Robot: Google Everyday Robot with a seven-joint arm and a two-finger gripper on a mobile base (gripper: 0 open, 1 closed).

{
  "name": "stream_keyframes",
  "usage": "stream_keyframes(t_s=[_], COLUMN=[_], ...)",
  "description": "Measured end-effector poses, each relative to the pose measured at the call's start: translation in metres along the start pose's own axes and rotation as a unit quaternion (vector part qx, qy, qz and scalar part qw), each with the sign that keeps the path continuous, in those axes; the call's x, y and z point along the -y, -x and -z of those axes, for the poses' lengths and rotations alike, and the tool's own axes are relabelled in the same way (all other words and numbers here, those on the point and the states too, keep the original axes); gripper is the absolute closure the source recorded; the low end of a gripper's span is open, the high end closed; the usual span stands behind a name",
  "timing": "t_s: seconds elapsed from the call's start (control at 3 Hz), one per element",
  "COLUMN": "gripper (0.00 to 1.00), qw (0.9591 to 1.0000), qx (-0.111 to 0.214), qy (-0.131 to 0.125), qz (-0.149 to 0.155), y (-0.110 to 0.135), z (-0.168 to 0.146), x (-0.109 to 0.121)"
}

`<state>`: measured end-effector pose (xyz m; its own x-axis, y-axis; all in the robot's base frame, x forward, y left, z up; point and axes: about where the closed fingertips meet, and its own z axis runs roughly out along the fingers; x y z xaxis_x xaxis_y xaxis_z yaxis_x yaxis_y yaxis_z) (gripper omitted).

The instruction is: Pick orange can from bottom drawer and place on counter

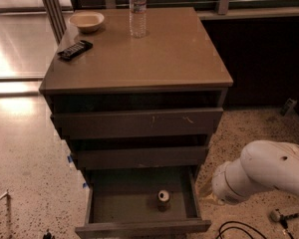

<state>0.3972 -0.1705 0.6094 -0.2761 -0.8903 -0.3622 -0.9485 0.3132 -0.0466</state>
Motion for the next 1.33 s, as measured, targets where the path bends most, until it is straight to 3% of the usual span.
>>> stream_keyframes(t_s=[0.33,1.0,1.33], gripper=[1.00,1.00,1.00], qw=[0.9997,0.9996,0.9992], qx=[0.020,0.011,0.012], qy=[-0.016,-0.026,-0.038], qz=[-0.005,-0.004,0.000], y=[0.000,-0.001,-0.024], z=[-0.023,-0.024,-0.062], x=[0.012,0.012,0.013])
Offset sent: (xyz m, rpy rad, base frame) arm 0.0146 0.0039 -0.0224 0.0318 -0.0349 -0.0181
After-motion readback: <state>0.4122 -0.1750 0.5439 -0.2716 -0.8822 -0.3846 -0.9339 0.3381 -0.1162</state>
